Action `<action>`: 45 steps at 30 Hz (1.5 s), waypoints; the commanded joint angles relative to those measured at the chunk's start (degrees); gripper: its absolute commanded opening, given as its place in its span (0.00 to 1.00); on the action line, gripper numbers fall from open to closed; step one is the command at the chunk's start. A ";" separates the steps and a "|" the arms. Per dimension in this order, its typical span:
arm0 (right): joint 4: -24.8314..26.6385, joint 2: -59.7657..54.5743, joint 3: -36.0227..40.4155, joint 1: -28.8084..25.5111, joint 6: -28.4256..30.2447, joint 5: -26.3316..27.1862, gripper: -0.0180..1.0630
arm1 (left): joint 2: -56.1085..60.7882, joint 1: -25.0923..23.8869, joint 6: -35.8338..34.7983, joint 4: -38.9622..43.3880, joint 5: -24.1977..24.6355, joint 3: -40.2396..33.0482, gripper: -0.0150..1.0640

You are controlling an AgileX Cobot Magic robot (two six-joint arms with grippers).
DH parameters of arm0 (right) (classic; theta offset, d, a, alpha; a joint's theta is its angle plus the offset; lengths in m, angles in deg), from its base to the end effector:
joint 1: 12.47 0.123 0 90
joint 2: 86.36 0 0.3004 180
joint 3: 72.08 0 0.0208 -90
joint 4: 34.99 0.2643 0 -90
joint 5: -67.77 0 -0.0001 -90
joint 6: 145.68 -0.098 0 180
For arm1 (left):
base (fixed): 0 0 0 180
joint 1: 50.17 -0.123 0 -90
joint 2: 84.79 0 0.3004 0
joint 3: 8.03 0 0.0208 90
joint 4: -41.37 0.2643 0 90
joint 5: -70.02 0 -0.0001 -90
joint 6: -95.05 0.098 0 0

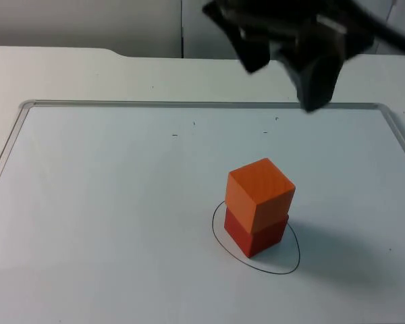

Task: Pick up one cube with the left hand and another cube with the right hand. First place the cube in the right hand at the target position, then stack the cube in the left hand on top.

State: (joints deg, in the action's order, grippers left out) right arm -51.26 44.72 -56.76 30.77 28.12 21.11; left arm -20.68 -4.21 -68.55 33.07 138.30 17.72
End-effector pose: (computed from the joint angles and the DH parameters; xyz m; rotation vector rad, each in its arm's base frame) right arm 0.1025 0.0689 0.4506 -0.6564 1.7997 0.2531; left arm 0.2905 -0.3193 0.3232 1.4138 2.4119 -0.3319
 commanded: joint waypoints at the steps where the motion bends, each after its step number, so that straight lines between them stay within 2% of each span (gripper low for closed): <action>1: -0.21 0.16 0.28 0.10 1.04 1.10 0.69 | 3.64 0.28 -0.33 -0.35 1.69 1.45 0.69; 5: 0.03 0.16 0.28 0.10 2.59 1.09 0.69 | 15.52 0.28 1.51 -0.35 0.07 -0.25 0.69; 6: 0.03 0.16 0.28 0.10 2.59 1.09 0.69 | 15.52 0.28 1.51 -0.35 0.07 -0.25 0.69; 11: 2.99 0.16 0.28 0.10 5.80 1.09 0.69 | 25.32 0.28 1.63 0.27 -4.32 -6.57 0.69; 15: 5.57 0.16 0.28 0.10 7.92 1.49 0.69 | 35.68 0.28 1.63 0.73 -13.03 -18.23 0.69; 18: 6.12 0.28 0.28 0.10 8.14 1.62 0.69 | 40.17 0.28 0.92 1.22 -15.40 -23.28 0.69; 21: 6.89 3.14 3.63 0.10 8.14 5.05 0.69 | 47.77 0.28 -1.66 2.26 -16.03 -31.54 0.69; 24: 7.01 5.95 6.71 0.10 8.14 7.11 0.69 | 52.05 0.28 -4.27 4.03 -16.11 -35.60 0.69; 29: 7.75 12.17 12.42 0.10 8.01 7.39 0.69 | 61.67 0.28 -10.50 8.30 -17.51 -42.43 0.69; 33: 9.74 16.95 15.89 0.10 7.71 6.09 0.69 | 68.18 0.28 -12.75 9.09 -18.58 -47.10 0.69; 38: 11.19 24.74 19.53 0.10 6.20 -0.59 0.69 | 79.32 0.28 -14.07 9.09 -18.23 -54.90 0.69; 45: 12.29 31.91 23.59 0.10 6.20 -4.14 0.69 | 89.05 0.28 -15.82 10.01 -17.38 -62.14 0.69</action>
State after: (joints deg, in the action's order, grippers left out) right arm -39.47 76.26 -33.62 30.77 34.32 17.34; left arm 67.77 -4.21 -83.66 42.90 120.82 -43.85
